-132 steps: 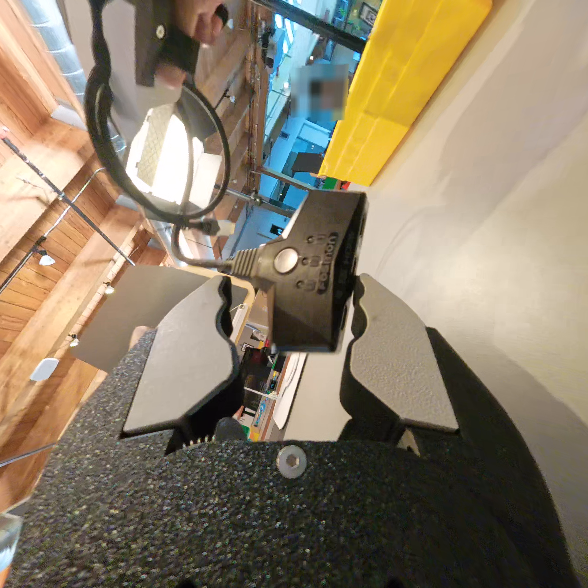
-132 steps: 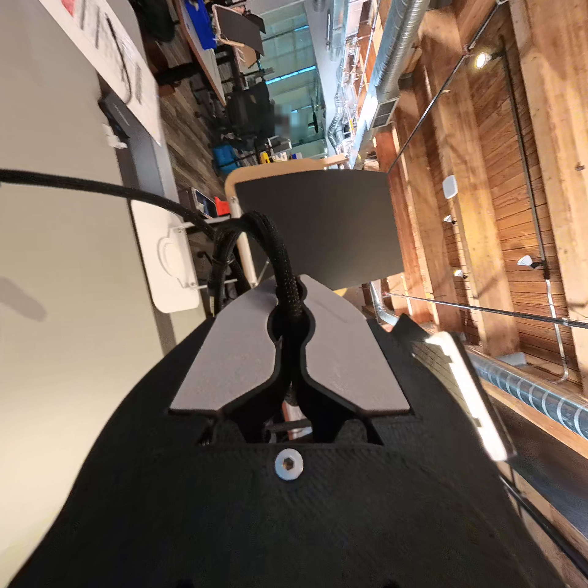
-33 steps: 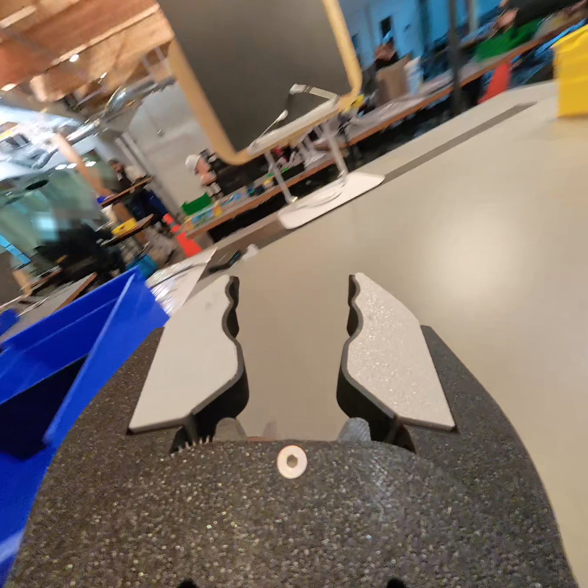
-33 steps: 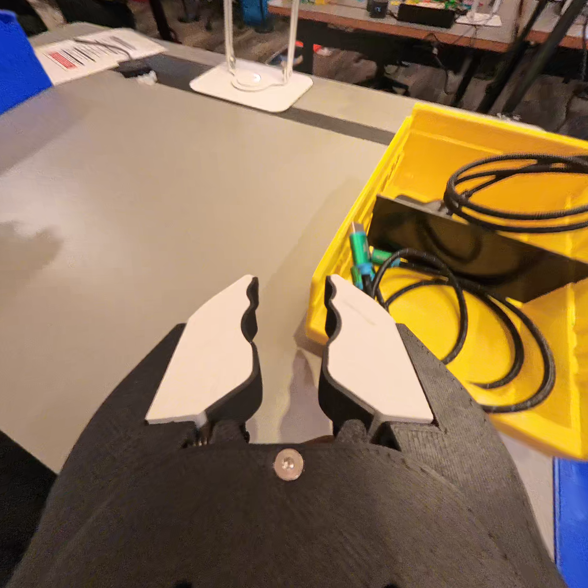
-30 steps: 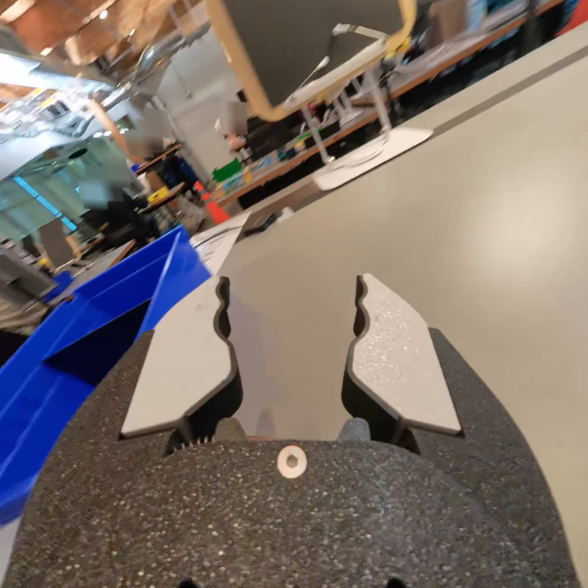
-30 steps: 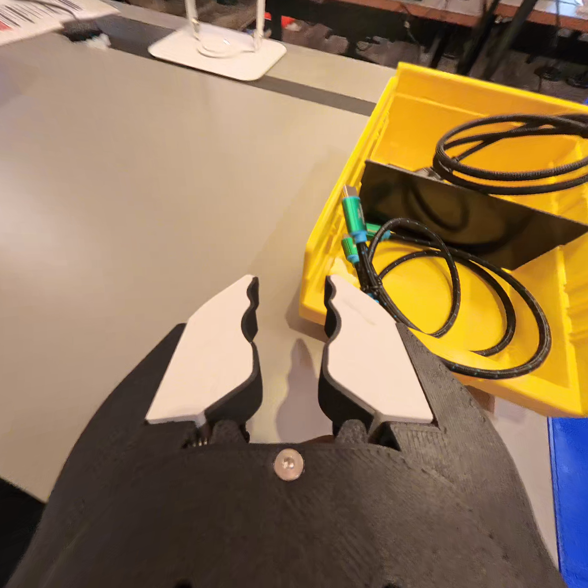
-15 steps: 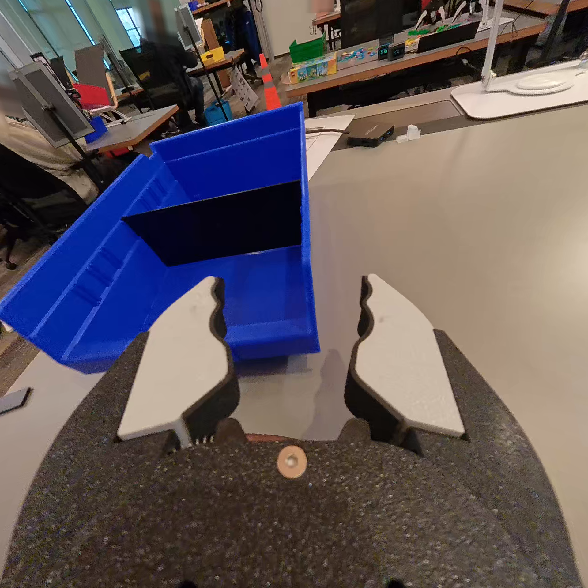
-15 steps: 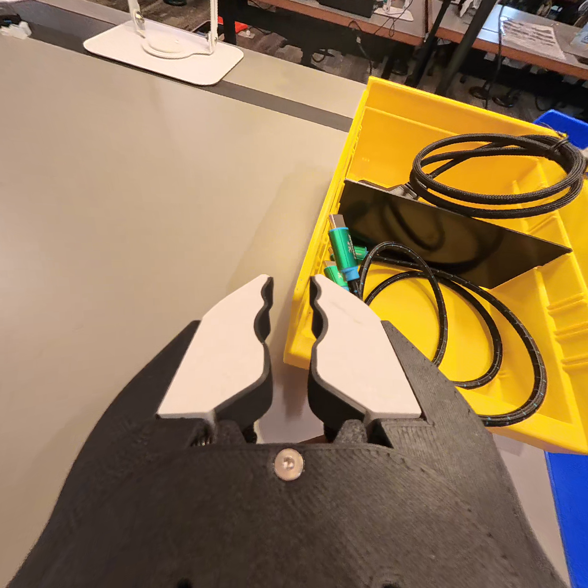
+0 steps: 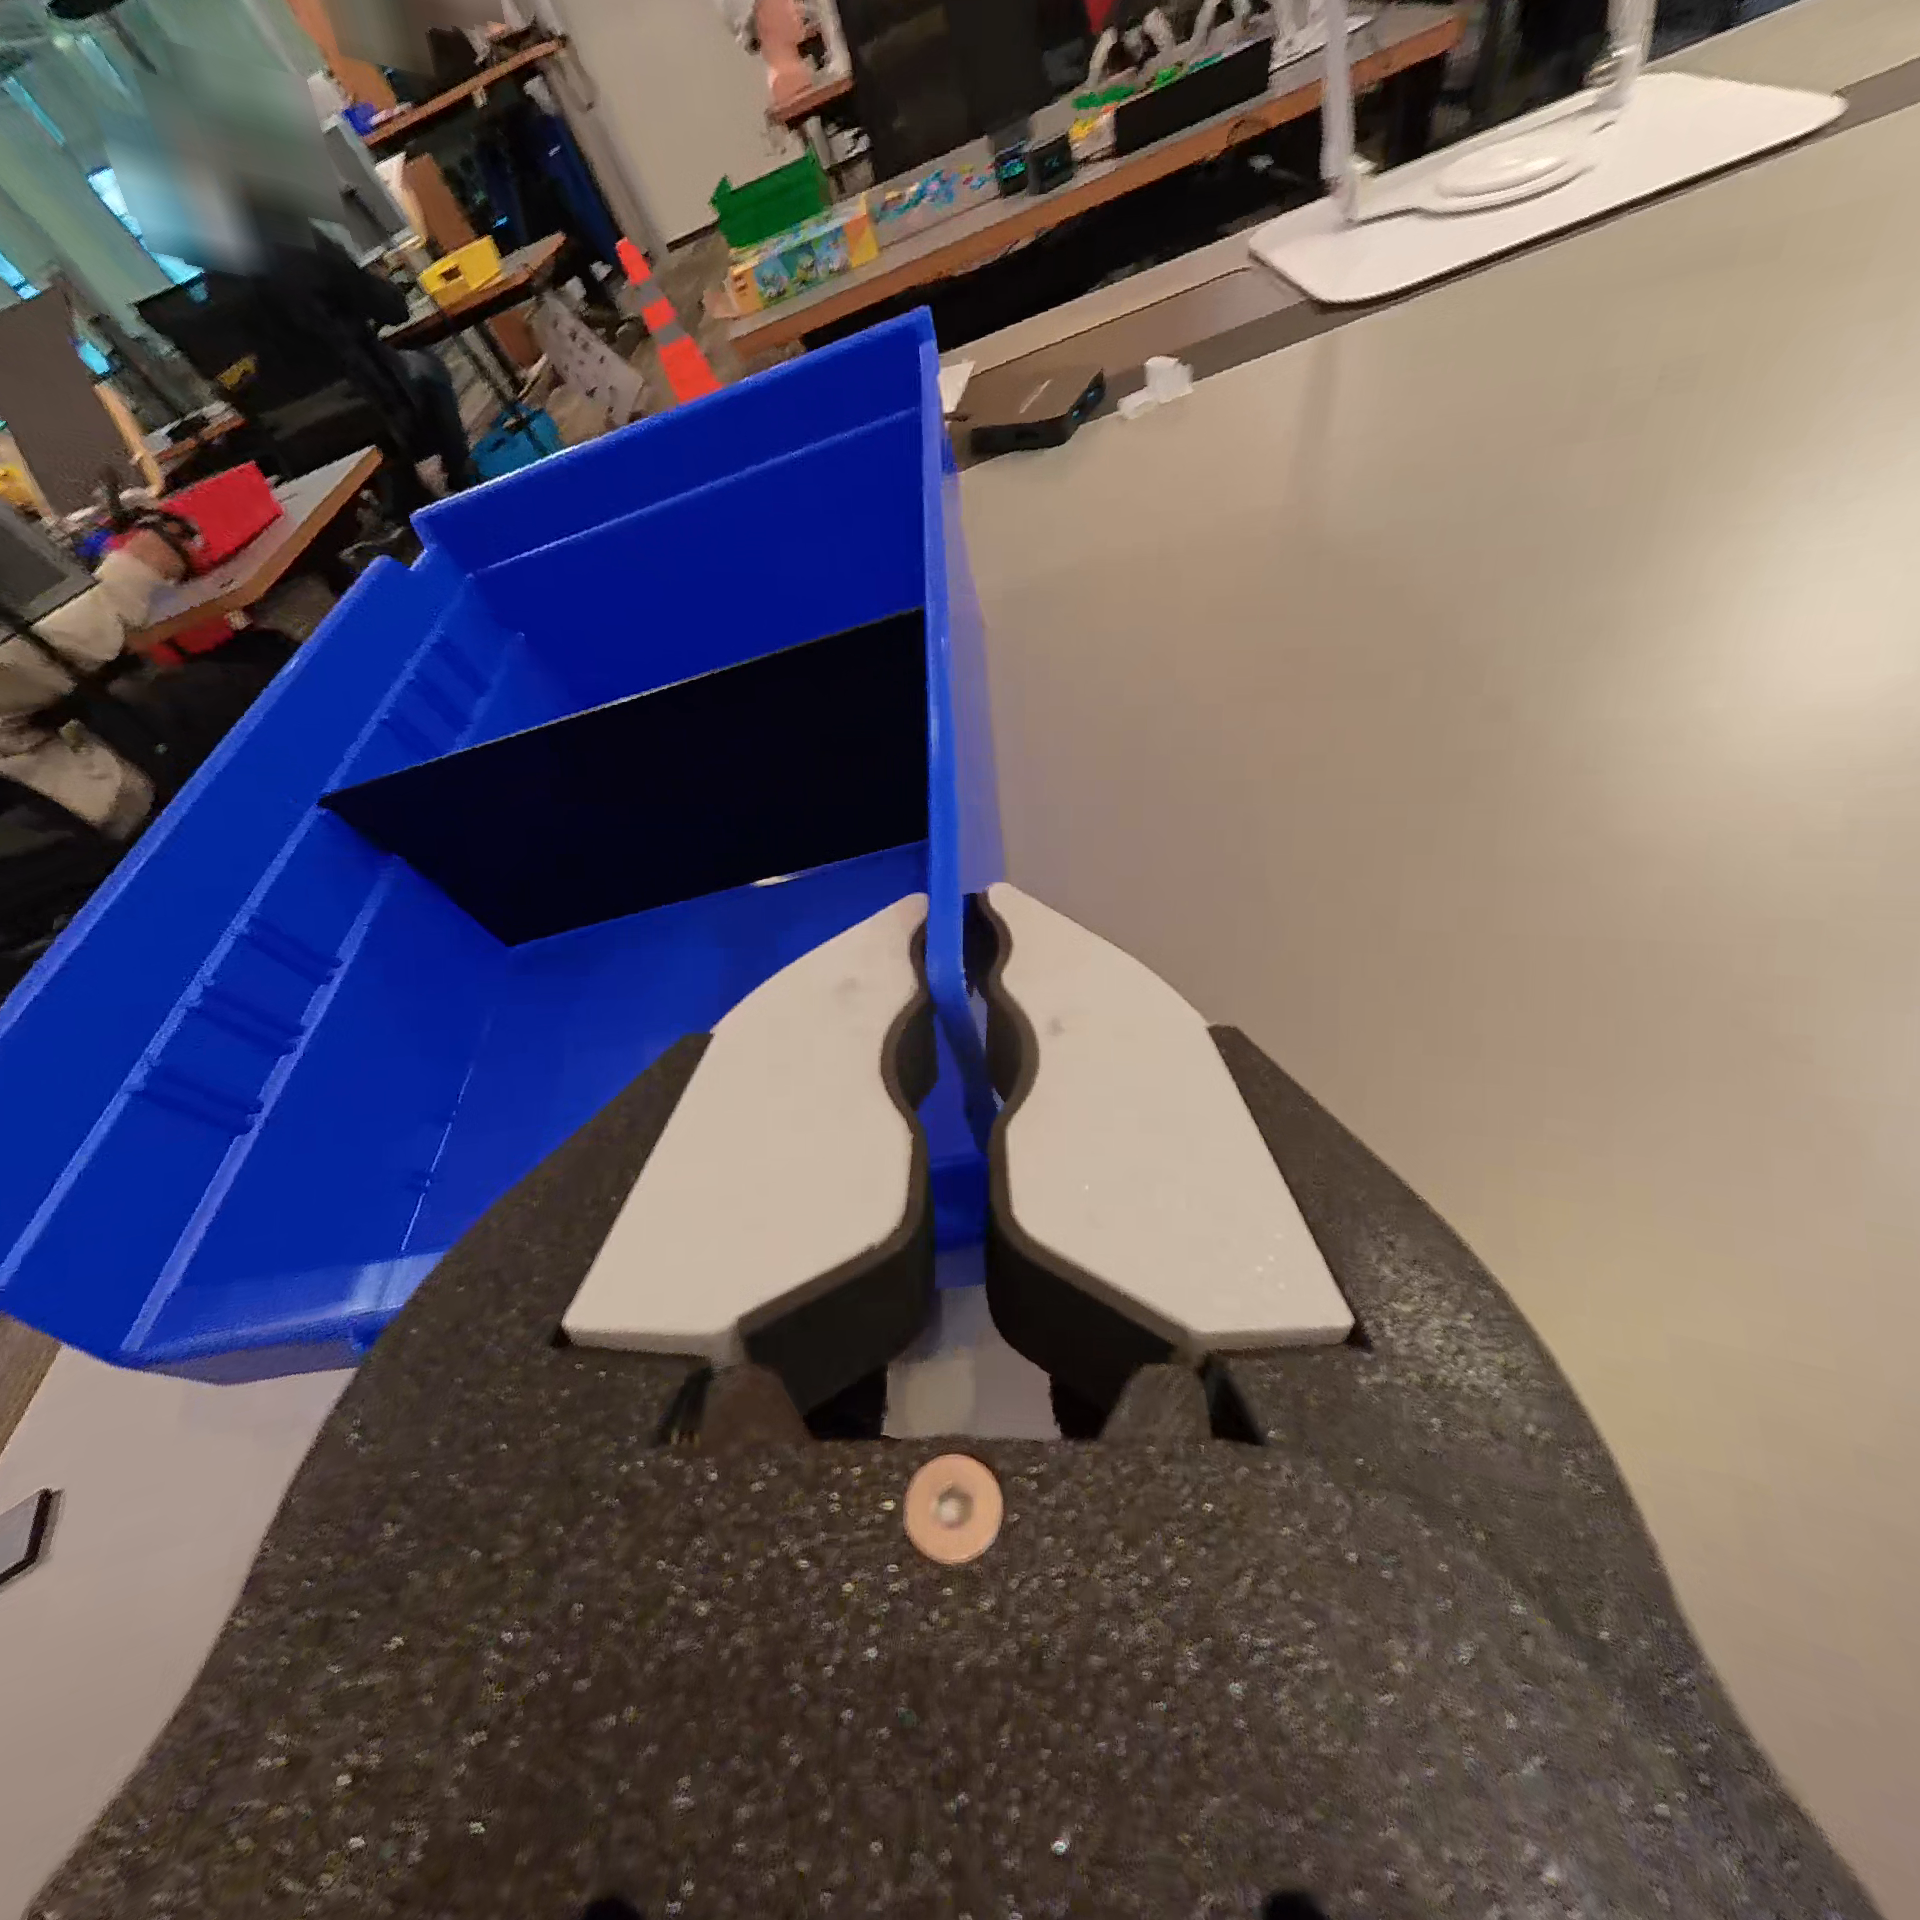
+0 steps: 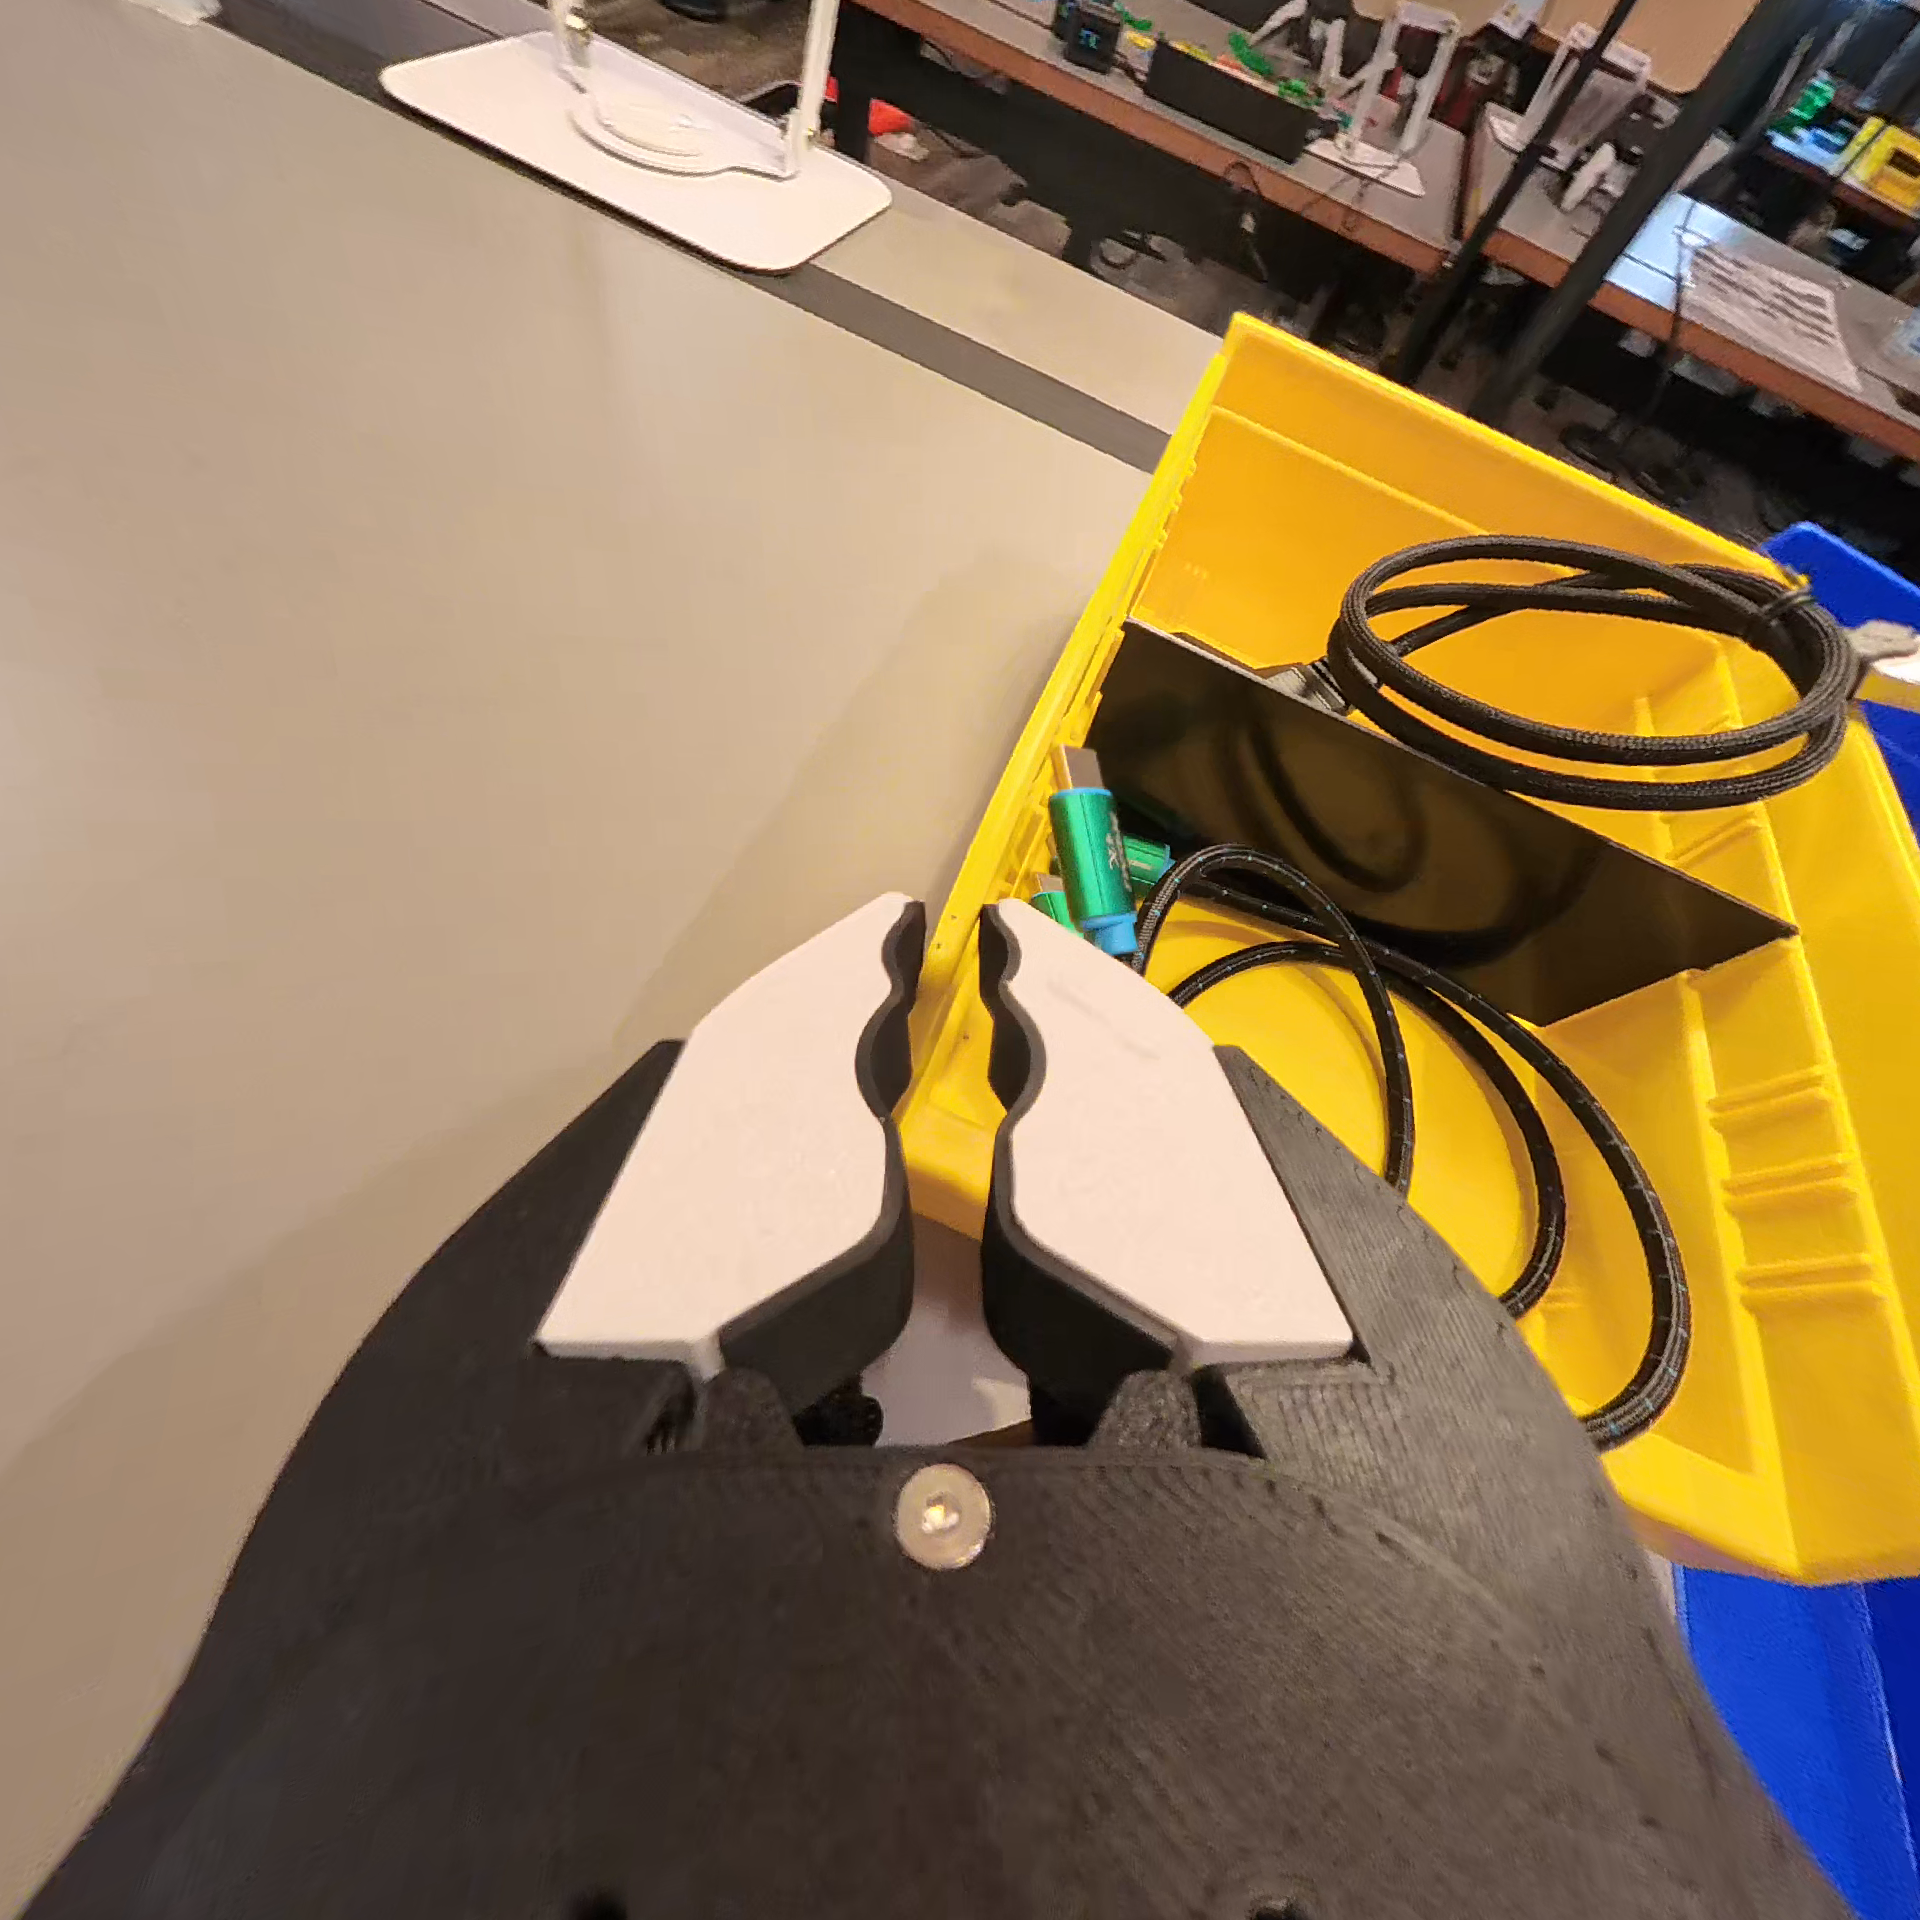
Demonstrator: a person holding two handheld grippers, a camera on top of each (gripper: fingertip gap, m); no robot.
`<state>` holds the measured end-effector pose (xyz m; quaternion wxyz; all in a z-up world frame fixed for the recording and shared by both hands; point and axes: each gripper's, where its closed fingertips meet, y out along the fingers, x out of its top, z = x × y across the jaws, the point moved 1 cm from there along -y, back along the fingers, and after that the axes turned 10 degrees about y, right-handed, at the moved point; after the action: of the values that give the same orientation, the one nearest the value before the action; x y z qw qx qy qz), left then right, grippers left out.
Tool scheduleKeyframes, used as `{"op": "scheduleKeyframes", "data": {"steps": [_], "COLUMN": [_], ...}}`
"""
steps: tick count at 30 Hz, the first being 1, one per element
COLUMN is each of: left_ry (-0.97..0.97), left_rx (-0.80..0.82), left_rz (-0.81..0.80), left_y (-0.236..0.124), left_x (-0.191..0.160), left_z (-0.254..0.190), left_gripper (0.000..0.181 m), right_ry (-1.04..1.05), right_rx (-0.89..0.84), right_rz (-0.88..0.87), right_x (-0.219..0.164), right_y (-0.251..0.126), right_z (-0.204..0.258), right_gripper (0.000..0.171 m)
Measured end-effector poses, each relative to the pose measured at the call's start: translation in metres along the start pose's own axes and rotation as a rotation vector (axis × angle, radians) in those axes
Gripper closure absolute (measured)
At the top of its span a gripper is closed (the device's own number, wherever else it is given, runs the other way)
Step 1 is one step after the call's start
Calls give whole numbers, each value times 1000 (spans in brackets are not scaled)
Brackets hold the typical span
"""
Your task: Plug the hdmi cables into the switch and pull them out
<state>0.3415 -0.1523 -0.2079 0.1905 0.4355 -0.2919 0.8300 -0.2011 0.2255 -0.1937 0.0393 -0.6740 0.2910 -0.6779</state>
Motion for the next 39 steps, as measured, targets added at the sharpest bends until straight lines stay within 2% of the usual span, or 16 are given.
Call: {"op": "scheduleKeyframes", "data": {"steps": [6, 13, 24, 29, 35, 39], "left_ry": [111, 177, 243, 252, 295, 309], "left_rx": [-181, -448, -998, -1250, -1364, -1367], "left_rz": [-144, -273, -434, -467, -509, -527], "left_y": [-35, -53, -96, -124, -141, -144], "left_x": [1, 10, 23, 24, 42, 58], "left_z": [-27, -58, -113, -133, -177, -210], "left_gripper": [175, 174, 176, 178, 178, 178], "right_ry": [-11, -75, -190, -262, -332, -357], "right_rx": [170, 374, 838, 976, 1138, 1207], "right_rz": [-12, -13, -2, 15, 33, 33], "right_x": [4, 14, 26, 36, 51, 64], "right_y": [4, 21, 39, 56, 80, 100], "right_z": [16, 39, 84, 103, 144, 174], "right_gripper": [158, 158, 161, 164, 164, 164]}}
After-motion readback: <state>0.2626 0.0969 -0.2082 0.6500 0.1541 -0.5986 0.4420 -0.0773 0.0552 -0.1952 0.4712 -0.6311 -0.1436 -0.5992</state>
